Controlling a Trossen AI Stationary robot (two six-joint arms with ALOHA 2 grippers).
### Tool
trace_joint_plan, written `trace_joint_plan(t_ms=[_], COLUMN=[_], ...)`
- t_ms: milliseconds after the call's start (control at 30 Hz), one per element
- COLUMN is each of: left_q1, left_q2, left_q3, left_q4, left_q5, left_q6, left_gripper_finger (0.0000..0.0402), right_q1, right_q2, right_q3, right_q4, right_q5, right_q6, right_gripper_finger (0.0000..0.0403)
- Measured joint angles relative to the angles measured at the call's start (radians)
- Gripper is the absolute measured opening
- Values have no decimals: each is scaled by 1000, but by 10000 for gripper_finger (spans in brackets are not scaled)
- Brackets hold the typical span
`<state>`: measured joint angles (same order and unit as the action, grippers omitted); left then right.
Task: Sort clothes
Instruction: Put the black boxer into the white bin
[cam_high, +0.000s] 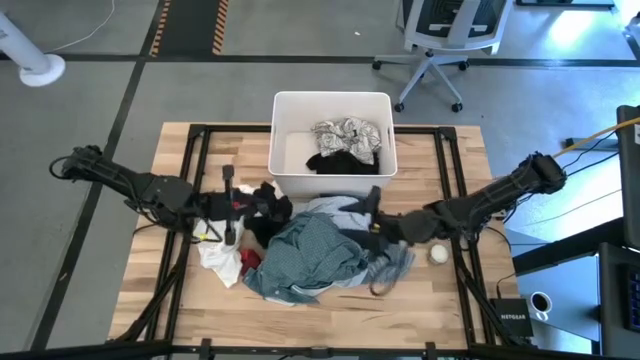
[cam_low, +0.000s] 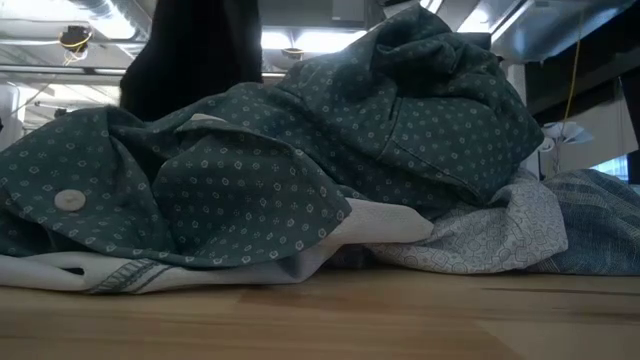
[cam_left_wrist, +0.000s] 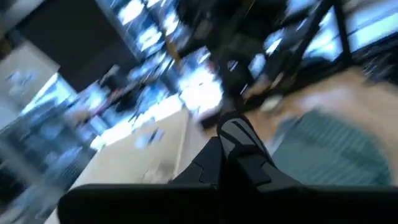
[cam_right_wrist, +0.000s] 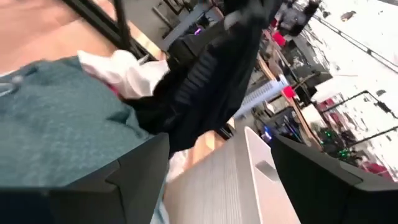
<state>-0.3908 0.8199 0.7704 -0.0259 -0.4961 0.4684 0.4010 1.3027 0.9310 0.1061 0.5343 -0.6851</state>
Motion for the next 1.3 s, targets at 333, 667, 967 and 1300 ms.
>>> trace_joint_plan(t_ms=[333, 667, 967, 1300], left_q1=[13, 34, 53, 55], left_q2=[72, 146, 188, 188], left_q3=[0, 0, 0, -1], left_q4=[138, 216, 248, 258], left_q5=[120, 194, 202, 192], left_q6=[116, 137, 97, -76], left_gripper_finger=[4, 4, 6, 16], right_q1=[-144, -214, -219, -219], right_q2=[221, 448, 556, 532], right_q3=[0, 168, 349, 352], right_q4=[451, 542, 404, 388], right_q5=[-324, -472, -504, -520], right_q6=[25, 52, 2, -80], right_gripper_finger=[301, 301, 245, 29])
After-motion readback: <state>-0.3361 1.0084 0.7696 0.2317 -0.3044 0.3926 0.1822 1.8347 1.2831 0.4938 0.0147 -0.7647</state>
